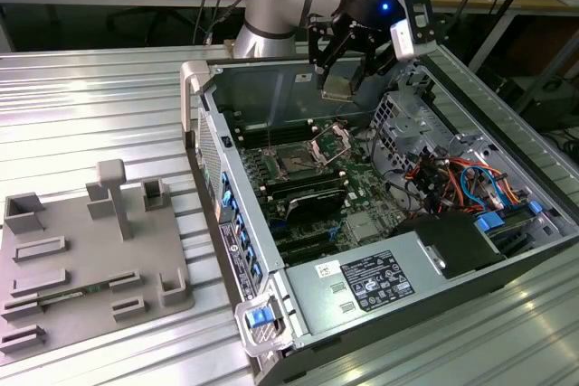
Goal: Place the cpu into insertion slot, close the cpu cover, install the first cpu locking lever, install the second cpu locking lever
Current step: 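Place the cpu into insertion slot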
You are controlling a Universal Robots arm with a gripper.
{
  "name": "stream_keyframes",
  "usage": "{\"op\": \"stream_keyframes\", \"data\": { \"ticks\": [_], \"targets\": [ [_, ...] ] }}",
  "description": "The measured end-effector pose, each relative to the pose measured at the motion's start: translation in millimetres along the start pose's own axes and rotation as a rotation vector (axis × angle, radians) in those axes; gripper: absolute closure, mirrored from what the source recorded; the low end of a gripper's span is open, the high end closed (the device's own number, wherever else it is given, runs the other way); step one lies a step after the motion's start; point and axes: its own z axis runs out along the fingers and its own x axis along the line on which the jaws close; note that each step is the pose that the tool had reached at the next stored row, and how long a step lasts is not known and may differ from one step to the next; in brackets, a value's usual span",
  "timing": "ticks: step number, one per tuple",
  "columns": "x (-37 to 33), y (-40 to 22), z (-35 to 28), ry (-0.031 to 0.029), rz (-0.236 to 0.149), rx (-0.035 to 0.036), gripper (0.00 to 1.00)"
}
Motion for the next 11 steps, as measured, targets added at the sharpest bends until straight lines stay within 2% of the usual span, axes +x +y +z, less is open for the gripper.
{"op": "stream_keyframes", "data": {
  "ticks": [11],
  "targets": [
    [0.1, 0.0, 0.0, -0.0026, 0.029, -0.0005, 0.45]
  ]
}}
